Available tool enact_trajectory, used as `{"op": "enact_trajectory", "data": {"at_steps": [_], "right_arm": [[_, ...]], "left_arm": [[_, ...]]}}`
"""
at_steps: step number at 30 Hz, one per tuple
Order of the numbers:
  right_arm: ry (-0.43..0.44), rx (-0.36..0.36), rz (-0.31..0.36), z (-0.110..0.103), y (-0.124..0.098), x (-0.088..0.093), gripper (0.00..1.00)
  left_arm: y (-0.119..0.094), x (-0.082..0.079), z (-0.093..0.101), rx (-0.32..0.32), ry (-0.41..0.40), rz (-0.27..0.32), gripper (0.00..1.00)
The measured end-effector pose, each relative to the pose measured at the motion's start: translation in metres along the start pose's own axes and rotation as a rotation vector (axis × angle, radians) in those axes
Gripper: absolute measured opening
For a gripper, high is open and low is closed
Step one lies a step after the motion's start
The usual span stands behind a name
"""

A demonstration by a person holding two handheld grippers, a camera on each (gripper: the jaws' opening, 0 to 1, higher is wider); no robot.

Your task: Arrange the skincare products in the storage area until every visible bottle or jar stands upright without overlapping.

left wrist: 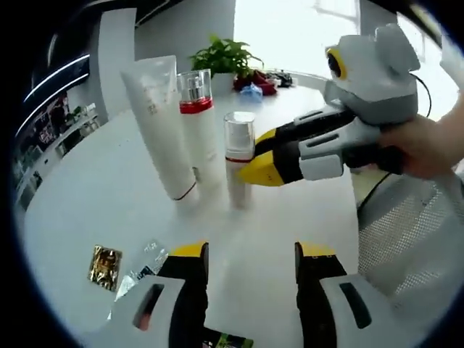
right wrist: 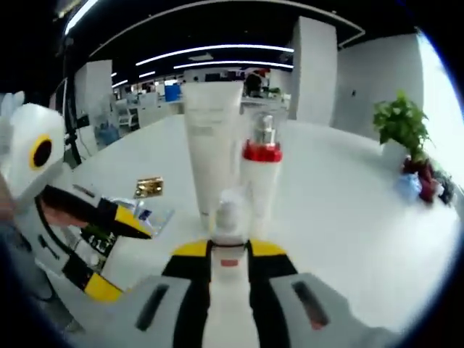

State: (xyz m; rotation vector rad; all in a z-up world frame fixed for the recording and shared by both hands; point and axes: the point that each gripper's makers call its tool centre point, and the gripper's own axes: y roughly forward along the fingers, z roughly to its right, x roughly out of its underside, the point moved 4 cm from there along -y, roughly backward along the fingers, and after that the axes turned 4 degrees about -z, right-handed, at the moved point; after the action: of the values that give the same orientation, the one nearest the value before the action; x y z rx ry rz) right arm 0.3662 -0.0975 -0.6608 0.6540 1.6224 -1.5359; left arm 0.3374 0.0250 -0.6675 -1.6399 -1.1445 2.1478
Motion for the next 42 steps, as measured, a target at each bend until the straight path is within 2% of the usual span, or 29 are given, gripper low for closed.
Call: {"op": "enact_trajectory", "data": {"at_steps": [5,10,11,12,13,14,16,18,19,23,26,29,36,42], "right_arm": [[0.075,0.031,-0.022,0.005,0.009,0.005,0.18],[0.096,0.055,-0.031,0.006,0.016,0.006,0.16],[0.106,0.059,-0.032,0.007,0.017,0.007,0.14],[0.111,0.064,-0.039,0.007,0.018,0.008,0.01],[0.086,0.060,-0.032,0.008,0.018,0.005,0.01],[0.102,0.056,-0.051,0.003,0.016,0.005,0.01],[0.083,0.059,-0.048,0.001,0.013,0.004,0.01],[0.085,0.059,-0.052,0.000,0.011,0.004,0.02],[0.083,0.062,-0.054,0.001,0.011,0.007,0.06],[0.111,0.080,-0.059,-0.002,0.005,0.011,0.28],[0.127,0.091,-0.063,-0.005,0.012,0.009,0.38],[0.196,0.104,-0.063,-0.005,0.022,0.007,0.38],[0.224,0.132,-0.050,-0.009,0.039,-0.003,0.33],[0.236,0.159,-0.056,-0.003,0.041,-0.003,0.27]], "left_arm": [[-0.017,0.006,0.004,-0.023,-0.043,0.012,0.49],[-0.032,0.008,0.014,-0.033,-0.063,0.031,0.49],[-0.034,0.009,0.016,-0.032,-0.065,0.031,0.49],[-0.035,0.009,0.018,-0.032,-0.065,0.030,0.49],[-0.037,0.010,0.020,-0.032,-0.064,0.029,0.49],[-0.038,0.012,0.021,-0.031,-0.062,0.029,0.49],[-0.039,0.014,0.023,-0.028,-0.062,0.026,0.49],[-0.040,0.016,0.024,-0.028,-0.062,0.022,0.49],[-0.040,0.016,0.023,-0.030,-0.064,0.021,0.49],[-0.041,0.017,0.022,-0.034,-0.071,0.024,0.49],[-0.042,0.017,0.022,-0.036,-0.073,0.027,0.49],[-0.043,0.019,0.024,-0.037,-0.072,0.024,0.49],[-0.052,0.034,0.025,-0.047,-0.096,0.009,0.49],[-0.059,0.044,0.022,-0.059,-0.116,0.000,0.49]]}}
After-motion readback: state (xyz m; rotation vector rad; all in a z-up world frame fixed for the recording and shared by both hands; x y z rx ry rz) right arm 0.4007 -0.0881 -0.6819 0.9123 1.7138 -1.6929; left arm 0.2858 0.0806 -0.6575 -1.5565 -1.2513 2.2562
